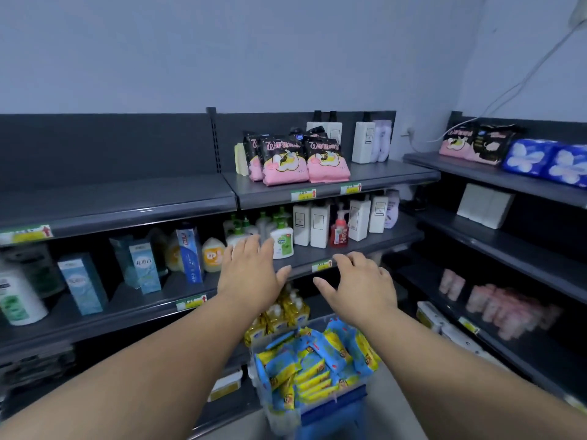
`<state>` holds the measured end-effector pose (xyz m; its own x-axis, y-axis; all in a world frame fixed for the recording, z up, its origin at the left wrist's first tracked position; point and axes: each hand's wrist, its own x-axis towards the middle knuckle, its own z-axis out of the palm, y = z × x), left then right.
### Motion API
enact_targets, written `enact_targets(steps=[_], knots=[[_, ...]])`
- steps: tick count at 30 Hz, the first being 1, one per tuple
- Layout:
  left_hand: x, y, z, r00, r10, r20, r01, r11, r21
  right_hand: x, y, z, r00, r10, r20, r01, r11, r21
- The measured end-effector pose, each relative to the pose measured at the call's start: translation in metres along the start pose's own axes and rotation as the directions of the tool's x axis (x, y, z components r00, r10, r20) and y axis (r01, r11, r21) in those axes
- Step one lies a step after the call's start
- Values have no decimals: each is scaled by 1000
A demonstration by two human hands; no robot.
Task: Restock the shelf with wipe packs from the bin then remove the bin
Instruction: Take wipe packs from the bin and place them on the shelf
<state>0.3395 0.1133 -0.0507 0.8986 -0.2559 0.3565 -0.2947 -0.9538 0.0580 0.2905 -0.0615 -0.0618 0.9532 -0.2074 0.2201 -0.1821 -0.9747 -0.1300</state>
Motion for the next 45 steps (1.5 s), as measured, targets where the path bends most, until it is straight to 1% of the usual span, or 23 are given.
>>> enact_targets(steps=[7,14,17,21,23,26,29,34,37,39,42,44,45], knots=[[59,-17,71,997,41,58,-40,999,-18,69,3,64,999,14,48,-15,999,38],[130,-5,171,986,74,148,-67,997,-49,142,46,155,993,51,106,-57,997,50],[155,4,219,969,110,220,-94,992,-84,167,68,194,979,105,173,-116,992,56],[180,15,276,945,171,280,-138,981,-133,188,91,239,959,179,221,-197,978,62],[188,21,305,924,192,331,-147,977,-157,191,102,259,944,220,248,-244,967,72],[191,34,350,872,265,412,-206,961,-182,185,117,290,918,282,281,-311,948,65],[187,47,392,818,359,449,-274,930,-245,171,133,320,870,364,333,-406,912,64],[172,59,450,714,526,461,-397,848,-353,141,139,372,784,489,382,-535,845,16],[161,59,488,621,602,502,-449,798,-402,128,130,400,746,536,395,-590,807,22],[156,59,510,532,650,542,-481,759,-438,123,124,414,739,553,385,-609,793,29],[152,62,535,399,691,603,-560,704,-437,115,119,428,739,572,356,-624,781,40],[153,65,543,347,689,637,-579,691,-432,110,118,434,726,590,354,-646,761,57],[153,67,546,343,692,635,-586,686,-431,108,117,436,720,597,354,-654,754,60]])
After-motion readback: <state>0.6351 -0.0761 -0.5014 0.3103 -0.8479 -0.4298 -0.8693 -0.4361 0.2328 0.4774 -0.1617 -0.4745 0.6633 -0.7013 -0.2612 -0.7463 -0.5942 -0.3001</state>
